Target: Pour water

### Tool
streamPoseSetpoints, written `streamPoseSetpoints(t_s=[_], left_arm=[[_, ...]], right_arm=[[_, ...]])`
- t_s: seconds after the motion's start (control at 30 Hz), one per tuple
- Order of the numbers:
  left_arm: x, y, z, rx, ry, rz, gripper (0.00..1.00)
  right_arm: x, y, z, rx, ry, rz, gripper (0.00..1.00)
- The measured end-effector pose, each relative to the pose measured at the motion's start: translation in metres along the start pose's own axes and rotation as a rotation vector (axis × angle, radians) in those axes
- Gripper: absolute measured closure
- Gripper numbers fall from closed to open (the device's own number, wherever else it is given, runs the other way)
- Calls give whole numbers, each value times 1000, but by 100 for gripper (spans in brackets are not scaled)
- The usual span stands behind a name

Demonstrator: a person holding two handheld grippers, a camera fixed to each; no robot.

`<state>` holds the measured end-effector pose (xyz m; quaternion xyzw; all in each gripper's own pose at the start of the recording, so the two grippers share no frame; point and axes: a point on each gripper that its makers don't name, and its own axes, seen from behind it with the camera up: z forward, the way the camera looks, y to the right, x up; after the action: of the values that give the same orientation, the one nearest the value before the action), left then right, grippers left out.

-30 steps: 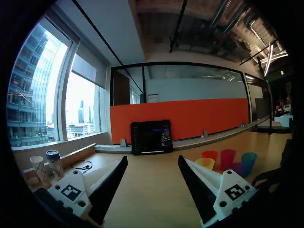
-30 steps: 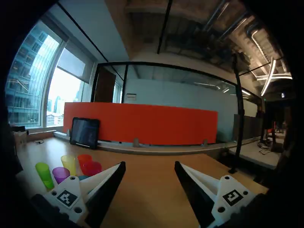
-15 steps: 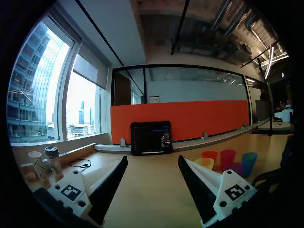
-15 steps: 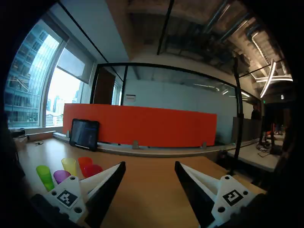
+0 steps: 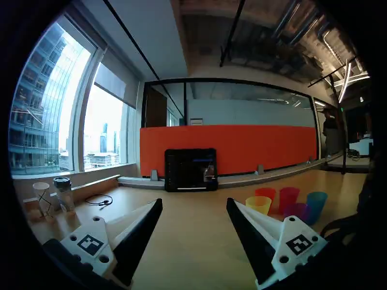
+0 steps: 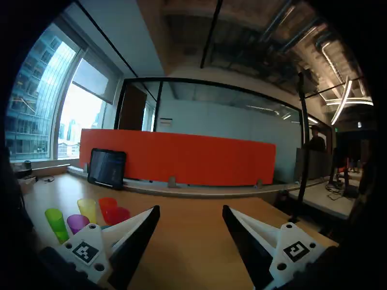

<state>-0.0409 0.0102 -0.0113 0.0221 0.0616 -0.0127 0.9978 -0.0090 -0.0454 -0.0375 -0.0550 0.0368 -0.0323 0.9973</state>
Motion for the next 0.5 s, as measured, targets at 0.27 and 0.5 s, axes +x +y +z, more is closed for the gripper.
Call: streamPoseSetpoints(t_s=[0.27,0.5], left_arm=[[-4,1,0,0,-9,-16,1],[-10,2,1,-3,-24,-21,1]], right_arm=[[1,0,1,0,2,1,0],[2,-1,1,1,4,4,0]])
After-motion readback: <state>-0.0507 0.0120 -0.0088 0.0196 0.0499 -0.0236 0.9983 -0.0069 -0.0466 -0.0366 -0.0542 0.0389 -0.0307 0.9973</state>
